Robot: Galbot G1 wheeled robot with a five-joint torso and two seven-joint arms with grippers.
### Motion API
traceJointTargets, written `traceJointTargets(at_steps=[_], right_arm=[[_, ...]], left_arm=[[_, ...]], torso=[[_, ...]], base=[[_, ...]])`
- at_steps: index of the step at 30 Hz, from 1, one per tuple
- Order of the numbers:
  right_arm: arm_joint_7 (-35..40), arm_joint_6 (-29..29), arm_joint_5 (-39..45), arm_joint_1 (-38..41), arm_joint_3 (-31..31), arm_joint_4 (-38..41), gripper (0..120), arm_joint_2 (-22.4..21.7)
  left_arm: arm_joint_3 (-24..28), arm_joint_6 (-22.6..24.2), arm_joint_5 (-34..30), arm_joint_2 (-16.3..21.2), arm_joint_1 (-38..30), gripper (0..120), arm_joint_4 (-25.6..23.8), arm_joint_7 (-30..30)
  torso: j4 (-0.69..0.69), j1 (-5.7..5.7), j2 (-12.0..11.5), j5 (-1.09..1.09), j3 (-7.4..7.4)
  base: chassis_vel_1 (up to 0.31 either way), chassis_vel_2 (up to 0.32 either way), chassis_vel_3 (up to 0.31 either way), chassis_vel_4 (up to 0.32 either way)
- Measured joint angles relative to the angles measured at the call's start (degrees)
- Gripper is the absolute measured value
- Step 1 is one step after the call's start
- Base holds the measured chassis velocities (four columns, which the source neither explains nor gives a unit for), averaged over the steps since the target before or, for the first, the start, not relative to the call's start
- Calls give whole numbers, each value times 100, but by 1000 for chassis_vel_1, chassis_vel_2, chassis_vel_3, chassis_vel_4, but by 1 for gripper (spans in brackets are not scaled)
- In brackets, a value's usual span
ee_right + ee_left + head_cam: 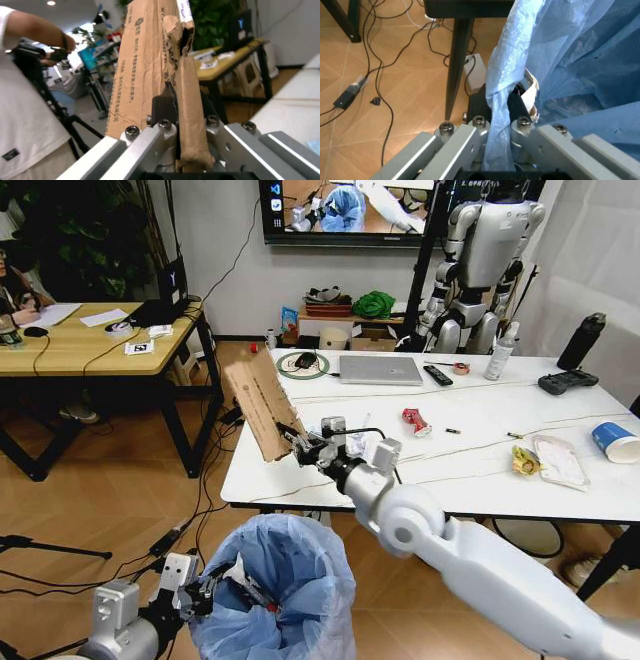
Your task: Pick up the trash bin and place the trash from the table into it.
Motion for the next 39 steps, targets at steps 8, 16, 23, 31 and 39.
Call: traceJointTargets(at_steps=[8,16,23,31,39], right_arm=[[-966,579,-100,-61,-257,277,0,-260],[-1987,787,32,-45,-559,359,0,-449],[-2465,863,-94,-262,-506,482,0,-699],[-2788,896,-373,-843,-214,663,0,-1081],[-2853,914,-593,-1637,254,834,0,-1468]], left_arm=[[22,16,0,-65,-3,0,0,-11],[14,16,-2,-65,1,0,0,-11],[-3,16,-2,-63,19,0,0,-11],[-46,16,-2,-41,22,0,0,-11],[-66,16,5,-51,44,0,0,-15]], torso=[[0,0,0,0,0],[0,0,0,-1,0],[0,0,0,-1,0],[-1,0,0,0,0],[-1,0,0,0,1]], base=[[0,0,0,0],[0,0,0,0],[0,0,0,0],[0,0,0,0],[0,0,0,0]])
